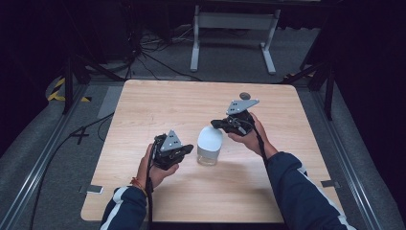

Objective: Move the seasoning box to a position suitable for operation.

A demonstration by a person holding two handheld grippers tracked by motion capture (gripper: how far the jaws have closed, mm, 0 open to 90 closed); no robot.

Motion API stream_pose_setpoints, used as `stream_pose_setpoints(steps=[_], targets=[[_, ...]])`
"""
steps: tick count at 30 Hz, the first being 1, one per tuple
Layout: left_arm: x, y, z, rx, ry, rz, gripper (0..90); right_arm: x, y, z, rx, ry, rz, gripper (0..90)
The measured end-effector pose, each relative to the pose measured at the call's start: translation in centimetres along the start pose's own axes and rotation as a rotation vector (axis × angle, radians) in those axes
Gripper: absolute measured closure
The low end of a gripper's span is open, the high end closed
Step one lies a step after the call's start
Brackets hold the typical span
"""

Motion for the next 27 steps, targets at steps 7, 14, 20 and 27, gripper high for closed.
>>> stream_pose_setpoints(steps=[7,14,20,27], targets=[[0.0,-0.1,0.3,0.006,-0.003,-0.004,89.6,0.2,0.1,-0.3,-0.013,0.007,-0.015,89.8],[0.0,0.0,0.1,0.015,-0.005,0.012,89.7,0.5,0.1,0.0,0.001,0.026,-0.018,89.9],[-0.1,0.4,0.0,-0.002,-0.009,0.009,89.6,0.5,0.2,0.1,0.004,0.02,-0.018,89.9],[-0.1,1.1,0.0,-0.016,-0.006,0.016,88.5,0.1,0.1,0.2,0.006,0.016,-0.007,89.9]])
Point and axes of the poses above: each handheld gripper's, and its own axes: z roughly forward along the jaws, y roughly out of its top, x roughly to its left, the point moved 8 cm from there along z, roughly forward along the jaws, and after that the axes turned 5 degrees about -y, right-handed, at the moved point
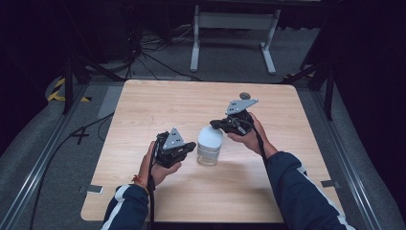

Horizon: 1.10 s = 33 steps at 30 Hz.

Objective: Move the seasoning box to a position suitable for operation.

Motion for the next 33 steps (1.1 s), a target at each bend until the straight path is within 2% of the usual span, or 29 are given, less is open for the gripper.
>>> stream_pose_setpoints(steps=[1,3,7,12,13,15,19,20,23,27,28,33], targets=[[0.0,0.0,0.1,0.01,-0.001,0.002,88.9,0.0,0.0,0.0,0.002,-0.002,-0.001,89.9],[0.0,0.3,0.2,-0.006,0.006,-0.003,88.4,-0.1,-0.1,0.0,0.003,-0.002,0.001,90.0],[0.0,0.5,0.4,0.0,0.009,0.006,88.3,-0.1,-0.1,0.1,0.005,-0.003,0.0,89.9],[0.0,1.1,0.6,-0.016,0.011,0.011,89.1,0.1,-0.1,0.1,0.008,-0.005,-0.006,89.9],[0.1,1.2,0.5,-0.012,0.025,0.018,89.1,0.1,-0.2,0.1,0.009,-0.009,-0.006,89.9],[0.2,1.3,0.5,-0.018,0.019,0.005,89.2,0.0,-0.2,0.1,0.008,-0.009,-0.009,89.8],[0.3,1.7,0.5,-0.027,0.027,0.006,89.1,-0.1,-0.3,0.0,0.017,-0.015,-0.012,89.8],[0.4,1.8,0.5,-0.026,0.031,0.019,89.1,-0.1,-0.4,0.0,0.019,-0.017,-0.007,89.8],[0.5,2.0,0.7,-0.028,0.029,0.007,88.3,-0.4,-0.7,-0.2,0.034,-0.031,-0.007,89.8],[0.8,2.7,0.8,-0.032,0.037,0.011,87.9,-0.5,-0.9,-0.4,0.041,-0.034,-0.009,89.7],[1.0,2.9,0.8,-0.03,0.044,0.022,88.0,-0.5,-1.0,-0.5,0.043,-0.034,-0.009,89.7],[1.4,3.9,1.0,-0.033,0.041,0.021,87.1,-0.8,-1.4,-0.7,0.05,-0.039,-0.004,89.7]])
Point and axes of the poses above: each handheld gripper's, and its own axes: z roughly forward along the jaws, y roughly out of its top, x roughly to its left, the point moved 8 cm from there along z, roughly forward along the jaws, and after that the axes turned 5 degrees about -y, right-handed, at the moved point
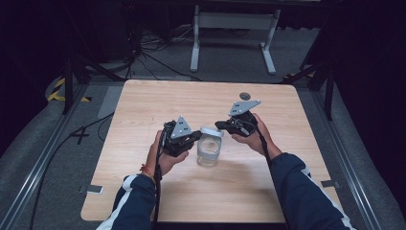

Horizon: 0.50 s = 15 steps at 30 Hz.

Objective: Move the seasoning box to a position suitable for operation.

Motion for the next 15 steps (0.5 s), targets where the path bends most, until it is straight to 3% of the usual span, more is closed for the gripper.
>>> stream_pose_setpoints(steps=[7,12,14,15], targets=[[0.7,1.1,0.6,0.014,0.009,-0.01,86.2,-0.4,-0.7,-0.5,0.001,-0.007,0.011,89.6],[1.1,1.6,1.1,0.026,0.014,0.008,86.0,-0.7,-1.3,-1.2,0.0,-0.019,0.019,89.6],[1.0,1.7,1.1,0.021,0.015,-0.006,86.2,-0.9,-1.6,-1.5,-0.004,-0.021,0.027,89.6],[1.1,1.8,1.1,0.029,0.02,0.009,86.2,-0.9,-1.7,-1.5,-0.008,-0.019,0.026,89.6]])
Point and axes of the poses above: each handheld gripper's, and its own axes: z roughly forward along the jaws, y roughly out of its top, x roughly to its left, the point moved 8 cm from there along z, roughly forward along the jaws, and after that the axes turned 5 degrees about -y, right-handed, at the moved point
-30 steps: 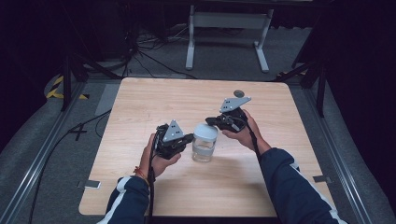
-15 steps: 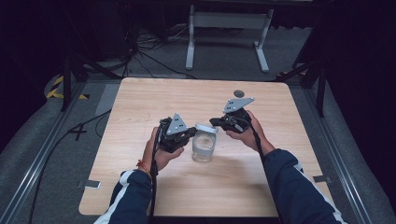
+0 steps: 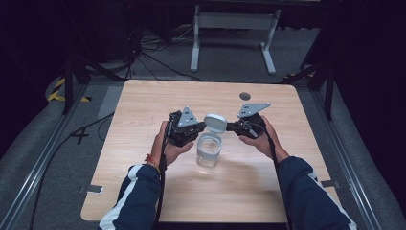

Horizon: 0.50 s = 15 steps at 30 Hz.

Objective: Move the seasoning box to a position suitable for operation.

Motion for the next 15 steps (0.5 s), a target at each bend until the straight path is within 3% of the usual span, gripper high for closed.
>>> stream_pose_setpoints(steps=[7,15], targets=[[0.0,-0.2,-0.4,0.007,0.006,0.013,85.3,-0.2,-0.3,-0.5,-0.003,-0.004,0.004,89.6],[0.2,-2.1,-2.3,0.045,0.024,0.027,85.7,-0.5,-0.5,-1.0,0.005,-0.003,0.004,89.6]])
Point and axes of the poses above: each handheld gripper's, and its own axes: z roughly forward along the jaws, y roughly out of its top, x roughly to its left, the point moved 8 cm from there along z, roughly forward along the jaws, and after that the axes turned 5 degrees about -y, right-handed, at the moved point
